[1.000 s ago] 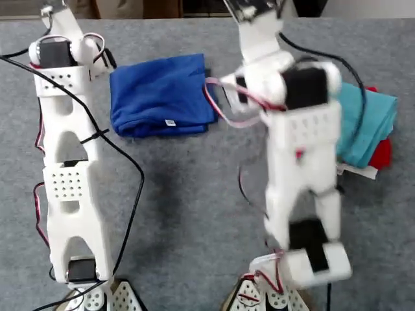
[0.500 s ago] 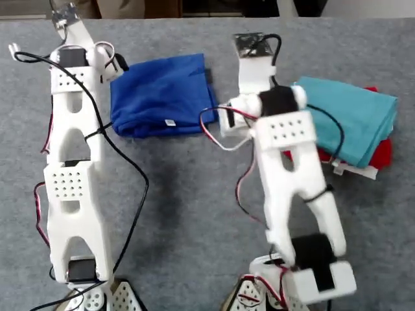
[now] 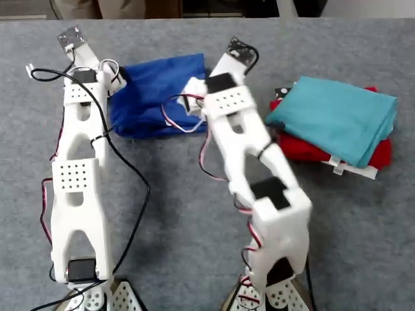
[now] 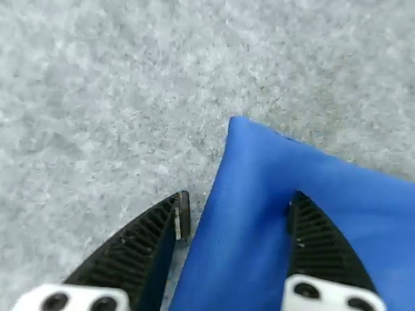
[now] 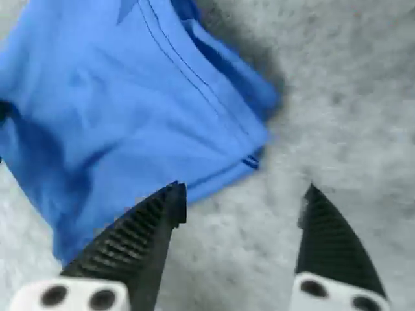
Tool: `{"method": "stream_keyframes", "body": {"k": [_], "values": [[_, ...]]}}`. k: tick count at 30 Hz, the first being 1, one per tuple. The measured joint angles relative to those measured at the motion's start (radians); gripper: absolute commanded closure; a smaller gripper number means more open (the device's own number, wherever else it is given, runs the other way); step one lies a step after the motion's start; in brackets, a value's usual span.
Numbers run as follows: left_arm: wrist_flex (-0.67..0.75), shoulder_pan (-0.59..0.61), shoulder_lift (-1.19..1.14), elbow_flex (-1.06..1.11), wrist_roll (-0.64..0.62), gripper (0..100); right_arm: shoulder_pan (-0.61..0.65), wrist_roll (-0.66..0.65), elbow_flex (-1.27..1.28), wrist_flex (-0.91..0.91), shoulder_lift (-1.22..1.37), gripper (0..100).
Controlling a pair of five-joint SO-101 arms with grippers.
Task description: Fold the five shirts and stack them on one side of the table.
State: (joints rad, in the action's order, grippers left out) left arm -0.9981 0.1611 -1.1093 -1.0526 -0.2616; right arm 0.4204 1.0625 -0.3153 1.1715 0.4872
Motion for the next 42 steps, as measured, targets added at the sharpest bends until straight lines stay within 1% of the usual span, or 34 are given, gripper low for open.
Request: {"method": "stream_keyframes", "body": {"k": [4,9,18,27,32,35,42], "values": [[-0.032,0.000,-0.026,-0.071,0.000,75,-0.002,0.074,-0.157,0.000,0.160,70.4],[-0.038,0.000,-0.055,-0.083,-0.002,75,0.000,0.130,-0.325,0.000,0.330,70.4],[-0.040,0.000,-0.055,-0.083,-0.002,75,0.011,0.176,-0.548,0.044,0.465,70.3],[-0.040,0.000,-0.055,-0.083,-0.002,75,0.023,0.167,-0.717,0.295,0.471,70.0],[-0.040,0.000,-0.055,-0.083,-0.002,75,0.020,0.143,-0.760,0.388,0.471,70.0],[-0.040,0.000,-0.055,-0.083,-0.002,75,0.018,0.143,-0.760,0.388,0.500,70.1],[-0.040,0.000,-0.055,-0.083,-0.002,75,0.018,0.143,-0.761,0.285,0.626,70.2]]}}
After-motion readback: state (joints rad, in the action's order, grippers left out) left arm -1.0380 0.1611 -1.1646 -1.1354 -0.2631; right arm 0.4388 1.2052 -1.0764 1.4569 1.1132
